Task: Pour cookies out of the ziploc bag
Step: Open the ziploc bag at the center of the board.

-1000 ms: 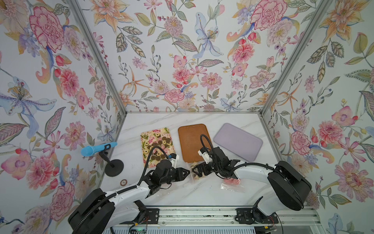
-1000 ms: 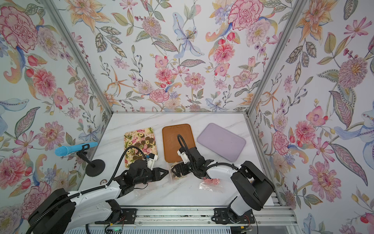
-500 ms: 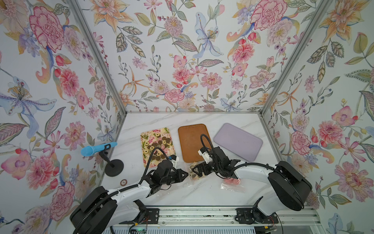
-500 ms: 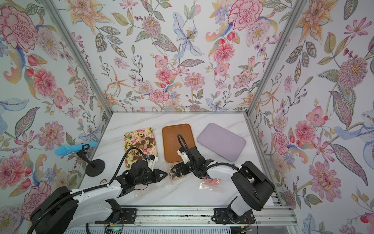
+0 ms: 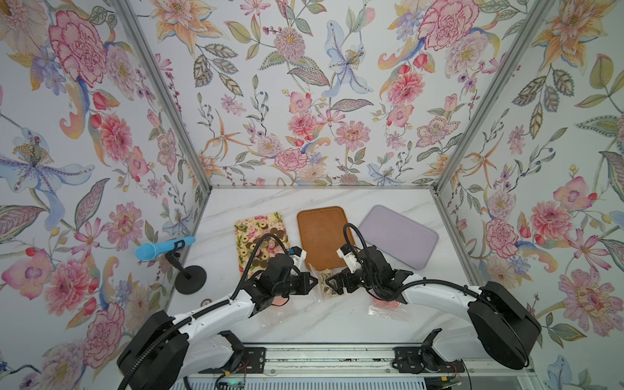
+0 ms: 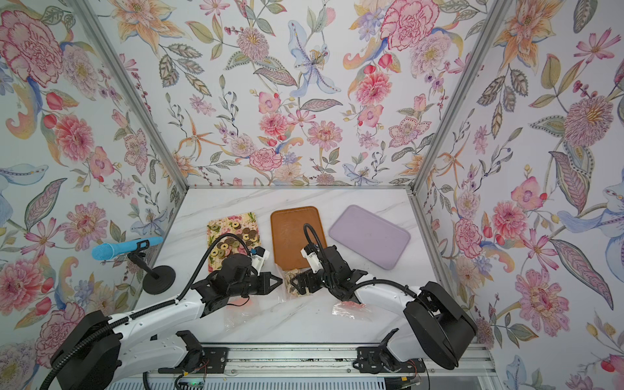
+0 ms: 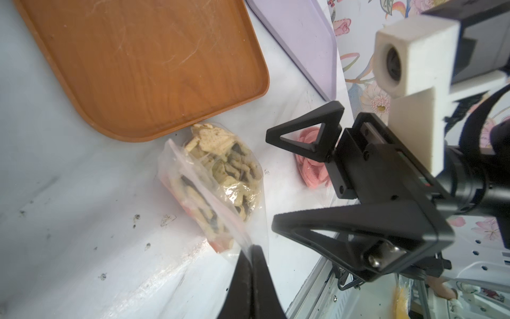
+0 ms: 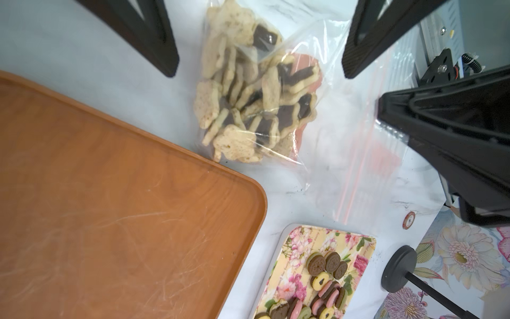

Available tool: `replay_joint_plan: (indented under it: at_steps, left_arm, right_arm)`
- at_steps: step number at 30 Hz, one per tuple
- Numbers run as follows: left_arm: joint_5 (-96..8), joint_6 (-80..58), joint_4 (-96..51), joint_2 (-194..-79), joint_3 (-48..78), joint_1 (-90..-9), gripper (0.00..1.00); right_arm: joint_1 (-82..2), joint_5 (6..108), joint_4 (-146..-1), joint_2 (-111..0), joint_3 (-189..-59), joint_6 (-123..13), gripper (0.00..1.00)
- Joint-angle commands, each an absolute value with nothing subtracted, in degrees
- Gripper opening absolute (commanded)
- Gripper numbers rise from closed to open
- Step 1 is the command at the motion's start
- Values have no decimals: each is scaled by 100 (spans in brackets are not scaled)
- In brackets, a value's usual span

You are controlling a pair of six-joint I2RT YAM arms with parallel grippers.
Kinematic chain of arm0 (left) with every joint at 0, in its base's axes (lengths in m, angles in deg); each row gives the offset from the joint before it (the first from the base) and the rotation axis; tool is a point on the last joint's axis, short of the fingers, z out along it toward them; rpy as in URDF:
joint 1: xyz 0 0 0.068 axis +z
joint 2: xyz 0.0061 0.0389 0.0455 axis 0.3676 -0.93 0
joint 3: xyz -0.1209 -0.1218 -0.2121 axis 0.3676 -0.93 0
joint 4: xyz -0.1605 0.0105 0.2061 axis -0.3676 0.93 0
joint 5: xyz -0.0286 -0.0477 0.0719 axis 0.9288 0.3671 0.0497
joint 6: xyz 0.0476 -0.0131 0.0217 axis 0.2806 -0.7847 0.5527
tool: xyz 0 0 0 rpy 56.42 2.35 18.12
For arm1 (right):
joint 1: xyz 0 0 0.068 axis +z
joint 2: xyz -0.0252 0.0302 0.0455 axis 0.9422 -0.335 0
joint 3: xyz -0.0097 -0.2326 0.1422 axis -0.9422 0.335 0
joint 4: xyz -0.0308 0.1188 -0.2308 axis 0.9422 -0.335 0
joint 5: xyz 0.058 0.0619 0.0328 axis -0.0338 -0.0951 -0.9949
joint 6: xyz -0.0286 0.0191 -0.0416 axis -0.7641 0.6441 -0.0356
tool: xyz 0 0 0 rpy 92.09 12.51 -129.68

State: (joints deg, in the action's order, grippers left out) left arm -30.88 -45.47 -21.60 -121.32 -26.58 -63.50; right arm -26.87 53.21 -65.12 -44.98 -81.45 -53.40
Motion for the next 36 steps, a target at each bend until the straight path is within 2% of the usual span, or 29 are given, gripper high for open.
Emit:
replay_joint_plan:
  at_steps: [1,7,14,26,36]
  left_arm:
    - [-2842,-3669,-1228,-12370,-2032,-6280,0]
    - [-2679,-2904,-209,-12797,-891,-6241,0]
    - [-2799,-2664,323,-12887,-392,-6235,0]
    - [-3624,-2806,711,-12942,-608,-6121,0]
    - [-4022,-3135,1061,-12429,-696,-6094,0]
  right_arm:
    - [-2709,5680,-6567,-3910,-7938,-5684,96]
    - [-2689,5741,-6498,-3049,-7560,-6228,94]
    - [-2668,5424,-6062,-2926,-7298,-6602,94]
    - [-2672,4104,-5018,-4529,-8005,-7525,92]
    - [-2684,3156,-4730,-5874,-8932,-7586,82]
